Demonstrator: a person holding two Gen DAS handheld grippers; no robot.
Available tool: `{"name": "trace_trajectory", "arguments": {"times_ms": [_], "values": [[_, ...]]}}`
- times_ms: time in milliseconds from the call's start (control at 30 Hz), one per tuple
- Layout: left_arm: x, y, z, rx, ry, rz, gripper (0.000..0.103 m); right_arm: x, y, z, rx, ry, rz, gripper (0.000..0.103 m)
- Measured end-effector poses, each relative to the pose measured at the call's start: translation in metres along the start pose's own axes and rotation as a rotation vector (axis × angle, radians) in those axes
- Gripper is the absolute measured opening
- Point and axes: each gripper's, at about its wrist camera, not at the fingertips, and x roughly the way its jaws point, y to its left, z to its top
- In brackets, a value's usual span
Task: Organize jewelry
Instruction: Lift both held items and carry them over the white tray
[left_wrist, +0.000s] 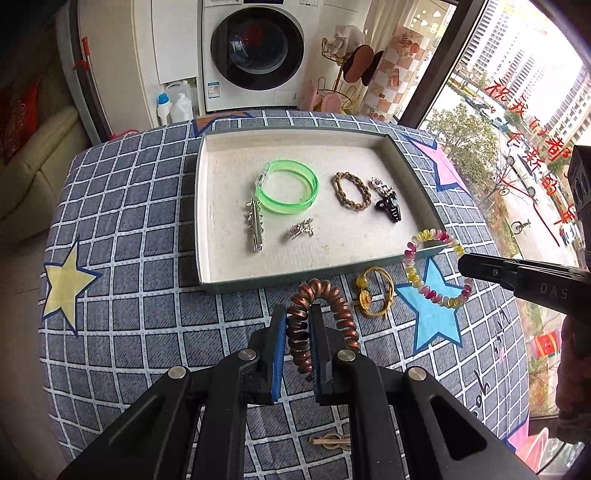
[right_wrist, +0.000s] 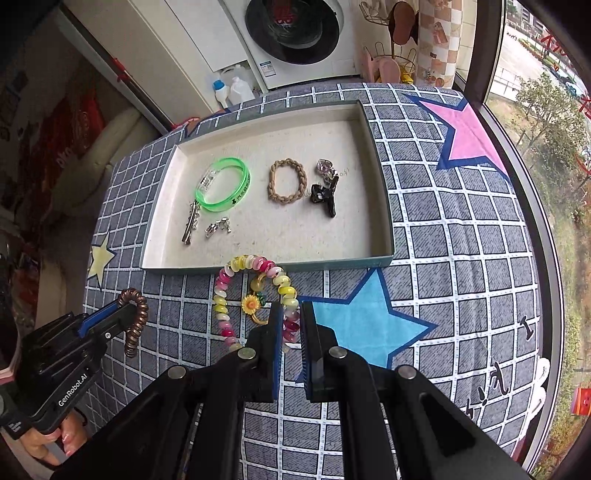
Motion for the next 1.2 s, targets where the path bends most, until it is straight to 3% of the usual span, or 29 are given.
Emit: {"name": "trace_trajectory", "arguments": {"times_ms": [367,800,1200], "values": [[0.012,-0.001,0.048,0.002,-0.043,0.016,0.024,0.003,-0.012,0.048,0.022,-0.039,0.005,0.01],[0.061,0.014,0.098,-0.097,-0.029,0.049,0.024,0.039,-0.034,0.11,0.089,-0.048,-0.015,0.009],[0.104,0.007,0.118,-0.081,-0.002,0.103,0.024,0.079,-0.043,0.133,0.099,-0.018,-0.018,0.009]]}}
